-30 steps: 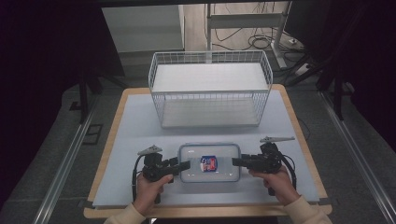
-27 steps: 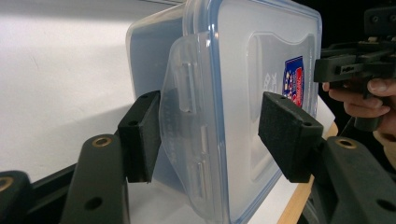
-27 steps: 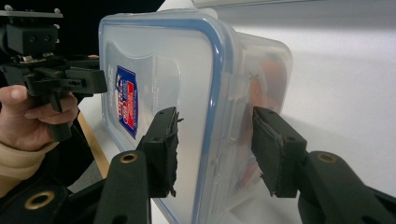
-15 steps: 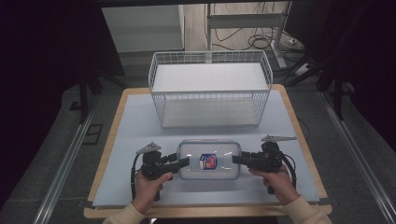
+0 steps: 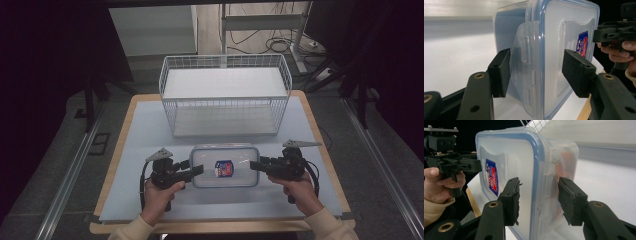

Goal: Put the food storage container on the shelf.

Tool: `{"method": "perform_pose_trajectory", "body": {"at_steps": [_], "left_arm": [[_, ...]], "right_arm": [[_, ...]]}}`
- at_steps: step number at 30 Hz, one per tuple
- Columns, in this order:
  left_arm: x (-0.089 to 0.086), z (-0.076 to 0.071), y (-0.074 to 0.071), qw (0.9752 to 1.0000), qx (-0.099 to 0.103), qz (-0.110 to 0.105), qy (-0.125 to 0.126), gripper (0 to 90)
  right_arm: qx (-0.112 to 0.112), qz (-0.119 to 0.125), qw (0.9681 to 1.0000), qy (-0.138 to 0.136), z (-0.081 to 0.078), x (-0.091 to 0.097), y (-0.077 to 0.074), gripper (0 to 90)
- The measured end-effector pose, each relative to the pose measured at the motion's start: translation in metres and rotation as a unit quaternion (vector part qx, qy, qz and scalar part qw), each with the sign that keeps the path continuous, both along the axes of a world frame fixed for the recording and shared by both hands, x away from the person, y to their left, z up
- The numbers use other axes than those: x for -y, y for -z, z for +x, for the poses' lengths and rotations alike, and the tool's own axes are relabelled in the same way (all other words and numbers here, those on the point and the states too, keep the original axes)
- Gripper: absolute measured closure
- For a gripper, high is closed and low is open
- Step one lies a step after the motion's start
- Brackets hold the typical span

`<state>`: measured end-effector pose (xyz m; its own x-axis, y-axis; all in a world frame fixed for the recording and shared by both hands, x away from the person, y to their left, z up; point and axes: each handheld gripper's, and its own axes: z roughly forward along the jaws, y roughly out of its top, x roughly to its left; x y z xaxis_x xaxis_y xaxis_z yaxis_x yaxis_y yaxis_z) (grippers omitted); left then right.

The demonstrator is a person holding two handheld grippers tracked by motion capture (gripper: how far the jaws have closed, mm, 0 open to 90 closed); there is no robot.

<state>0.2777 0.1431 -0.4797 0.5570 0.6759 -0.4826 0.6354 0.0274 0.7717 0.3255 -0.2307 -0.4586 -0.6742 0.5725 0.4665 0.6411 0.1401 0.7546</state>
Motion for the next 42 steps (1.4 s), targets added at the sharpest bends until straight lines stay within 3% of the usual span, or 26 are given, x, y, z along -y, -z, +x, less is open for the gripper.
{"method": "perform_pose_trajectory", "body": {"at_steps": [7, 16, 23, 42], "left_arm": [[0.0, 0.008, -0.006, 1.0, 0.005, -0.001, 0.003, 41.8], [-0.006, 0.013, -0.018, 0.9999, 0.013, -0.004, 0.001, 41.7], [-0.004, 0.025, -0.041, 0.9996, 0.029, 0.002, 0.005, 41.7], [-0.004, 0.053, -0.094, 0.9987, 0.05, -0.002, 0.007, 41.8]], "right_arm": [[0.02, -0.005, 0.9998, 0.003, 0.005, 0.0, -0.011, 52.9], [0.026, -0.01, 0.9996, 0.0, 0.011, -0.007, -0.025, 52.9], [0.038, -0.001, 0.9993, 0.006, 0.019, -0.005, -0.043, 52.9], [0.066, 0.005, 0.9977, 0.017, 0.04, -0.004, -0.095, 52.8]]}}
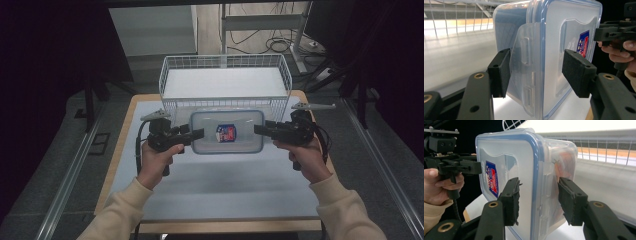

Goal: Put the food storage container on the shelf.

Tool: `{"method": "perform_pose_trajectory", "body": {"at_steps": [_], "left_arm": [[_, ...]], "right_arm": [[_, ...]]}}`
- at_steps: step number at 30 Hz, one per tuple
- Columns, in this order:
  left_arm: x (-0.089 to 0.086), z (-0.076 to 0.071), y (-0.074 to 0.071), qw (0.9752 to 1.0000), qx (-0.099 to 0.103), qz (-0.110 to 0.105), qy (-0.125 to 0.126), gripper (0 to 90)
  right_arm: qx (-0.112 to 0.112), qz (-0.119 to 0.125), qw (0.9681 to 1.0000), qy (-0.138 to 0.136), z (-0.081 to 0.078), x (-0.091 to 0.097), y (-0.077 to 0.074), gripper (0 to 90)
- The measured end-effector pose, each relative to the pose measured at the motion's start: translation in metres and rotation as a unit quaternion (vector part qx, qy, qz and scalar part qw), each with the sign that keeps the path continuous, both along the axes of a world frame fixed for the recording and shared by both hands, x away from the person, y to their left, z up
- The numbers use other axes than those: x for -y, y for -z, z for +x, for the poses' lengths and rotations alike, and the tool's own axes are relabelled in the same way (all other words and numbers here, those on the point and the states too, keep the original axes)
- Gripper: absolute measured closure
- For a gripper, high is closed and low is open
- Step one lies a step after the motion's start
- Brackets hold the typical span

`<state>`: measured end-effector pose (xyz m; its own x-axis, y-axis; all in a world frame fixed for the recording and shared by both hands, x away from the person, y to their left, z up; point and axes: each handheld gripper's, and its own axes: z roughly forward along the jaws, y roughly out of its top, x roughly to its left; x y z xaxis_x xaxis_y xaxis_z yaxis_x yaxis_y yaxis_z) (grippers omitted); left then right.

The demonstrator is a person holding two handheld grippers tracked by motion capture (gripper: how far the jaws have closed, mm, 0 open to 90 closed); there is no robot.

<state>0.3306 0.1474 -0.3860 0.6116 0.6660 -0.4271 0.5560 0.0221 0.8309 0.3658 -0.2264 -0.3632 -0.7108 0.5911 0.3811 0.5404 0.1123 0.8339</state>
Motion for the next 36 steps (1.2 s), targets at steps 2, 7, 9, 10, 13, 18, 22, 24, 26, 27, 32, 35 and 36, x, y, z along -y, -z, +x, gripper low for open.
{"method": "perform_pose_trajectory", "body": {"at_steps": [2, 7, 9, 10, 13, 18, 22, 24, 26, 27, 32, 35, 36], "left_arm": [[-0.002, 0.003, -0.006, 1.0, 0.001, 0.0, 0.0, 41.9], [-0.007, 0.015, -0.021, 0.9999, 0.01, -0.007, 0.0, 42.5], [-0.007, 0.017, -0.025, 0.9999, 0.013, -0.007, -0.002, 42.5], [-0.008, 0.018, -0.03, 0.9998, 0.018, -0.005, -0.003, 42.5], [-0.01, 0.026, -0.042, 0.9997, 0.024, -0.001, -0.004, 42.5], [-0.013, 0.041, -0.057, 0.9997, 0.023, -0.006, -0.005, 42.5], [-0.013, 0.053, -0.066, 0.9996, 0.027, -0.006, -0.009, 42.5], [-0.014, 0.064, -0.072, 0.9997, 0.021, -0.005, -0.009, 42.5], [-0.015, 0.067, -0.073, 0.9997, 0.021, -0.006, -0.009, 42.5], [-0.016, 0.071, -0.075, 0.9997, 0.02, -0.008, -0.01, 42.5], [-0.018, 0.085, -0.081, 0.9997, 0.021, -0.004, -0.011, 42.5], [-0.019, 0.096, -0.084, 0.9998, 0.013, -0.005, -0.01, 42.3], [-0.019, 0.1, -0.084, 0.9999, 0.011, -0.005, -0.01, 42.3]], "right_arm": [[0.004, 0.001, 1.0, -0.001, 0.003, -0.001, -0.005, 52.8], [0.019, 0.004, 0.9998, -0.001, 0.013, -0.005, -0.02, 52.8], [0.02, 0.005, 0.9998, 0.0, 0.015, -0.006, -0.024, 52.8], [0.022, 0.006, 0.9997, 0.0, 0.018, -0.007, -0.027, 52.8], [0.025, 0.013, 0.9996, -0.002, 0.029, -0.009, -0.04, 52.8], [0.031, 0.015, 0.9994, -0.001, 0.041, -0.011, -0.052, 52.8], [0.034, 0.018, 0.9992, 0.002, 0.054, -0.013, -0.063, 52.6], [0.031, 0.022, 0.9993, 0.004, 0.065, -0.013, -0.069, 52.6], [0.03, 0.025, 0.9992, 0.007, 0.071, -0.015, -0.072, 52.6], [0.028, 0.026, 0.9992, 0.007, 0.075, -0.015, -0.073, 52.6], [0.021, 0.026, 0.9994, 0.008, 0.087, -0.018, -0.077, 52.6], [0.015, 0.027, 0.9995, 0.011, 0.1, -0.019, -0.08, 52.6], [0.015, 0.027, 0.9995, 0.011, 0.1, -0.019, -0.08, 52.6]]}}
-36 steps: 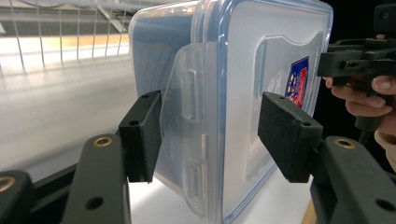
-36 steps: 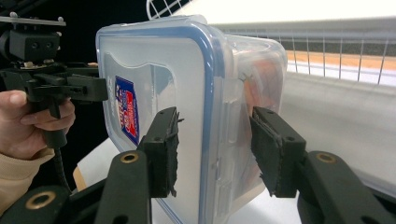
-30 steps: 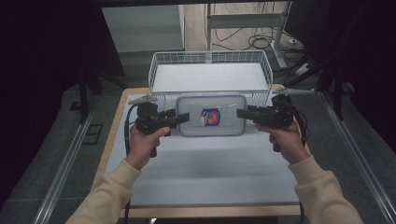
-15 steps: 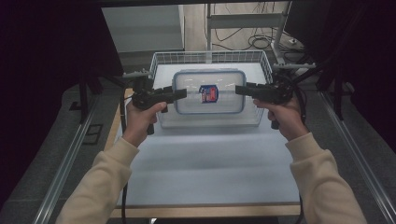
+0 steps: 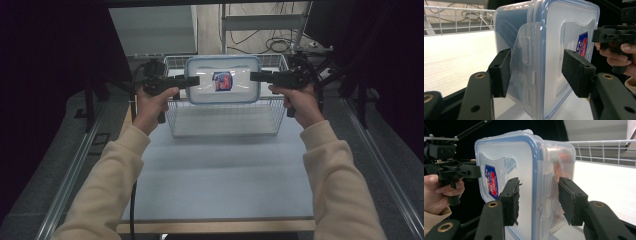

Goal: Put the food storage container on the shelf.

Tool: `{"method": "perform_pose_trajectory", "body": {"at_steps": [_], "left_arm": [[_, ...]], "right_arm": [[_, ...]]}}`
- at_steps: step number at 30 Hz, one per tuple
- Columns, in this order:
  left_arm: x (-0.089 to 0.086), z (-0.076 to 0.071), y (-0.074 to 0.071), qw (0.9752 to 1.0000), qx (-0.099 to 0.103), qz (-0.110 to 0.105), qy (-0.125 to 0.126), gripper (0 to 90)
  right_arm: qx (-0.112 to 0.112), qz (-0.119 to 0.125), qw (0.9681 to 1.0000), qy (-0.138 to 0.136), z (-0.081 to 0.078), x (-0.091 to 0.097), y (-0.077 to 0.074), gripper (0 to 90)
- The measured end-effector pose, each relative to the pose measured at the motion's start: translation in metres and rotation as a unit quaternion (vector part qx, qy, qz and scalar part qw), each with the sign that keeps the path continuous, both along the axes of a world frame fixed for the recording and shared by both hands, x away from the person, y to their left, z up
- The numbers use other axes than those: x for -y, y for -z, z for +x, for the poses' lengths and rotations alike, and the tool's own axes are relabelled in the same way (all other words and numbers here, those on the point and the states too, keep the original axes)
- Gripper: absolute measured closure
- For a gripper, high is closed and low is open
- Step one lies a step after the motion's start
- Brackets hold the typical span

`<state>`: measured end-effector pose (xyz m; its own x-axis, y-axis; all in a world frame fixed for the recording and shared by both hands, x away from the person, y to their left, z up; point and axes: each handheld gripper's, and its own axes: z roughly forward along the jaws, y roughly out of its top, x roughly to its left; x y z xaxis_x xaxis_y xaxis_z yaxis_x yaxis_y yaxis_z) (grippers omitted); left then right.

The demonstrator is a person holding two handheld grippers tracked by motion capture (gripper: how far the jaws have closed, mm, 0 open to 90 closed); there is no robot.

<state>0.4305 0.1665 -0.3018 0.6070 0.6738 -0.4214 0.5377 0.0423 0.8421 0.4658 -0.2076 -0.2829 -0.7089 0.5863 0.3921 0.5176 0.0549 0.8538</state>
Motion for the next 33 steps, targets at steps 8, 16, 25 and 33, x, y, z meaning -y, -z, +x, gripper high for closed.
{"method": "perform_pose_trajectory", "body": {"at_steps": [8, 16, 25, 33], "left_arm": [[-0.004, 0.026, 0.005, 0.9996, -0.027, -0.007, -0.002, 41.7], [-0.004, 0.044, 0.014, 0.9982, -0.051, -0.033, -0.005, 41.5], [-0.001, 0.06, 0.015, 0.9963, -0.072, -0.043, -0.017, 39.3], [0.0, 0.08, 0.029, 0.9907, -0.109, -0.079, -0.018, 32.9]], "right_arm": [[-0.028, 0.001, 0.9996, 0.007, 0.025, -0.004, 0.004, 52.4], [-0.05, -0.009, 0.9985, 0.019, 0.037, -0.004, 0.007, 51.8], [-0.072, 0.002, 0.9968, 0.035, 0.049, -0.004, 0.01, 50.5], [-0.084, -0.005, 0.994, 0.07, 0.059, -0.006, 0.018, 49.6]]}}
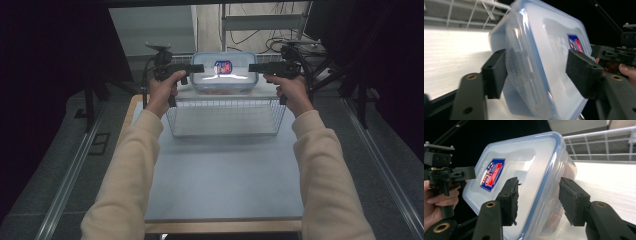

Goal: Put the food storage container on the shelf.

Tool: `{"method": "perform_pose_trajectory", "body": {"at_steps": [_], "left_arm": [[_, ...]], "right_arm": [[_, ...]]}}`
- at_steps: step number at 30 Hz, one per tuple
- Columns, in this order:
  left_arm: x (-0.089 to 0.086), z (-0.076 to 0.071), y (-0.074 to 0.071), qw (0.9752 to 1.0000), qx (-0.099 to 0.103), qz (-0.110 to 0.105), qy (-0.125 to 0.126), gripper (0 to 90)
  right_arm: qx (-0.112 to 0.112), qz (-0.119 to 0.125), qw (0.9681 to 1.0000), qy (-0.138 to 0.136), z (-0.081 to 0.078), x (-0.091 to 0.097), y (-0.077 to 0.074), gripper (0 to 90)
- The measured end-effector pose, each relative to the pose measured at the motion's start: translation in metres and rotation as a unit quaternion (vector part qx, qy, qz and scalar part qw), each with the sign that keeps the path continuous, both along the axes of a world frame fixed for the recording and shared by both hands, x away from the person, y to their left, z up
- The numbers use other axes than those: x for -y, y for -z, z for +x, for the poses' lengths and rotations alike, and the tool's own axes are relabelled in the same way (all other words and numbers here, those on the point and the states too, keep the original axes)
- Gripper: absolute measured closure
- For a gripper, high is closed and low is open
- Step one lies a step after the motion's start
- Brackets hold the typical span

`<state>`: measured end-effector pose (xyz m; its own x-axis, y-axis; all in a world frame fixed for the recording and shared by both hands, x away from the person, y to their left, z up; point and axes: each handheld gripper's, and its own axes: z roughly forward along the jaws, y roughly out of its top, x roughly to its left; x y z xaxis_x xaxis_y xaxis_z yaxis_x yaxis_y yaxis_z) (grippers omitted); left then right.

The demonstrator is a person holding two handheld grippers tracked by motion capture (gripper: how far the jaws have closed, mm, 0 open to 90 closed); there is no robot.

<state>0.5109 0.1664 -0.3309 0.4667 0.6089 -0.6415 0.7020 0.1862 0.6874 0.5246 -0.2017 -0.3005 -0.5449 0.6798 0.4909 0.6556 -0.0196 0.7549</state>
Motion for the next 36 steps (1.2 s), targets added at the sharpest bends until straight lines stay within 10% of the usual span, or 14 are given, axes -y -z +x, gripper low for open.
{"method": "perform_pose_trajectory", "body": {"at_steps": [15, 26, 36], "left_arm": [[0.003, -0.007, -0.009, 0.9989, 0.042, 0.002, -0.022, 18.1], [0.007, -0.067, -0.011, 0.992, 0.109, 0.064, -0.001, 16.5], [0.001, -0.129, 0.022, 0.9905, 0.114, 0.067, 0.039, 16.6]], "right_arm": [[0.066, 0.016, 0.9975, 0.017, -0.019, 0.006, 0.0, 41.5], [0.109, -0.009, 0.9936, -0.027, -0.057, 0.03, 0.009, 36.5], [0.123, -0.017, 0.99, -0.066, -0.109, 0.05, 0.042, 34.1]]}}
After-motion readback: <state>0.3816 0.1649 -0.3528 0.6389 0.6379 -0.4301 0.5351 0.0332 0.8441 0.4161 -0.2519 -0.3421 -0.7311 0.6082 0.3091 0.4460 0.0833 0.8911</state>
